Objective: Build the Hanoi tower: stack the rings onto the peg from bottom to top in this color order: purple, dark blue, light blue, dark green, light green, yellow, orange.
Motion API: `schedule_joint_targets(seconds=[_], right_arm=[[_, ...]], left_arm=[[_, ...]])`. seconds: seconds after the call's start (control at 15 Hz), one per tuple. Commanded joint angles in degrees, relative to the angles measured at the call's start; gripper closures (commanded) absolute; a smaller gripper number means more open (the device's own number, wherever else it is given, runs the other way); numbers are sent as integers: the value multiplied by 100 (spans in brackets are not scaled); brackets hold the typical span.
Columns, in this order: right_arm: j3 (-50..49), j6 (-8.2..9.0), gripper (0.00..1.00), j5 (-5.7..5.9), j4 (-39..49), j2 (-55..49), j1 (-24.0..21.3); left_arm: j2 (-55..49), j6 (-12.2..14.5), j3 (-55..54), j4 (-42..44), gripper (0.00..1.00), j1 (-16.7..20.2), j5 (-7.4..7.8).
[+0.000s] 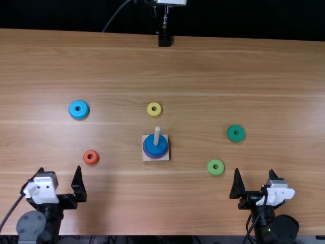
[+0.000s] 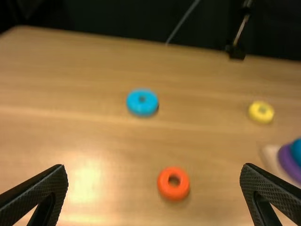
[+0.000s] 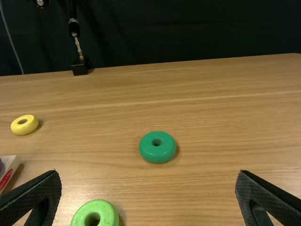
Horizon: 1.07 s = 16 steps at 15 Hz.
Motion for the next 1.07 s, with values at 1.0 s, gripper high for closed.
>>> schedule_joint_targets(seconds=[1.0], right_arm=[[-328,6,0,8,-365,-73,-41]], left_arm=[[7696,1425,5905,-2766,0,350,46]])
